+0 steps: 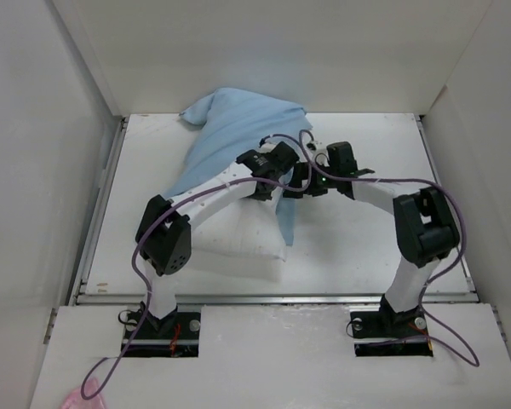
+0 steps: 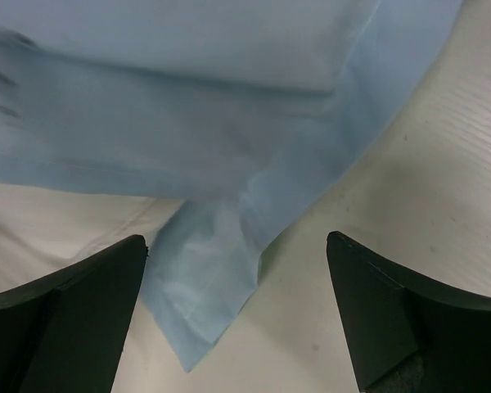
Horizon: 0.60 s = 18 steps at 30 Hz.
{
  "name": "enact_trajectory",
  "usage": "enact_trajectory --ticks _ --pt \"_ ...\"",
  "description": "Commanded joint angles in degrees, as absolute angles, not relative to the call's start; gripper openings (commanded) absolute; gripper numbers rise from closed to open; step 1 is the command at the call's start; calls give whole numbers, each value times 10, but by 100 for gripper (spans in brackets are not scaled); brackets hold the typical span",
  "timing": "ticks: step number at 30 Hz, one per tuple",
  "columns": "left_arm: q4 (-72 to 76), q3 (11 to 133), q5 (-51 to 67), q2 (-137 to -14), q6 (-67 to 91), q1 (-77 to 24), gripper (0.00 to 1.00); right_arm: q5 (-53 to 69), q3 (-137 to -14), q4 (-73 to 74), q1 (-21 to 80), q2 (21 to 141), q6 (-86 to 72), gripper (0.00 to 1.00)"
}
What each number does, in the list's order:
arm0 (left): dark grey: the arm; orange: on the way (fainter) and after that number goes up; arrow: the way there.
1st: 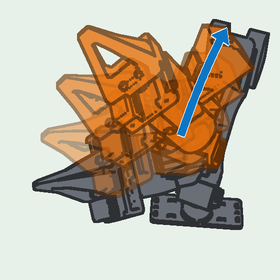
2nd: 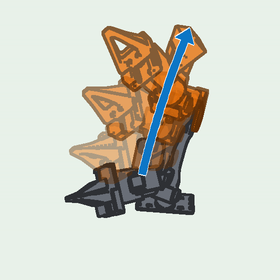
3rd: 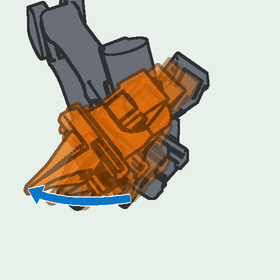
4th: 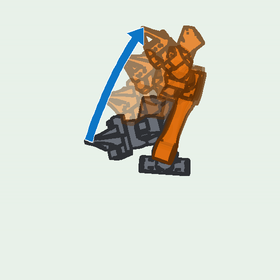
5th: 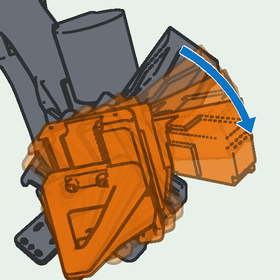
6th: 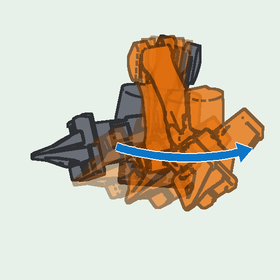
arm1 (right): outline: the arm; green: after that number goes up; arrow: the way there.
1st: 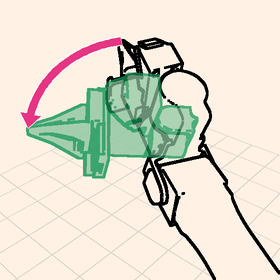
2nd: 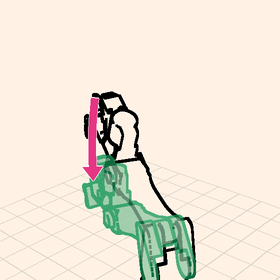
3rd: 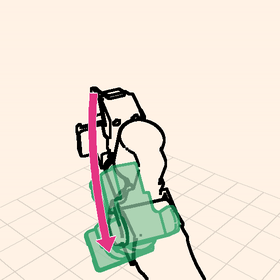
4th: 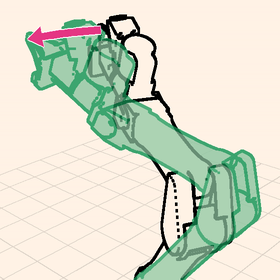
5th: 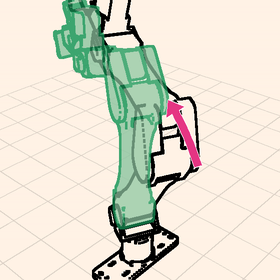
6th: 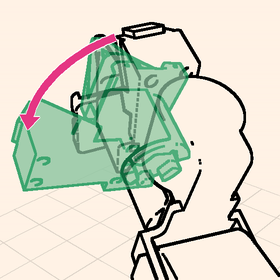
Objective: Put the pillow into the pillowcase
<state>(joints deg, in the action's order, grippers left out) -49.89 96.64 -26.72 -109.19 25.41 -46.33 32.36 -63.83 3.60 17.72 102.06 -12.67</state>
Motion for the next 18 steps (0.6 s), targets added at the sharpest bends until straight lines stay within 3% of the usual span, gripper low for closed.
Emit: enact_trajectory --ticks 1,2,4,5,6,7,13,16,18 --pt "-429 1001 -292 -1063 233 -434 0 324 -682 -49 190 1069 -130 97" --pt "-422 1020 -292 -1063 233 -428 0 319 -697 -49 196 1099 -130 97" --pt "-417 1042 -298 -1063 228 -423 0 334 -730 -49 203 1121 -137 83" --pt "-417 1064 -306 -1063 222 -418 0 348 -736 -63 203 1121 -137 64" --pt "-411 1077 -312 -1063 222 -417 0 356 -737 -69 203 1121 -148 24" --pt "-411 1089 -312 -1068 217 -405 0 356 -737 -69 203 1106 -148 0" --pt "-343 1186 -301 -1129 208 -379 0 331 -672 44 209 863 -107 0" --pt "-301 1228 -348 -1189 226 -366 0 363 -610 123 234 727 -106 0" --pt "-306 1265 -373 -1249 231 -353 0 446 -588 158 255 677 -106 0"
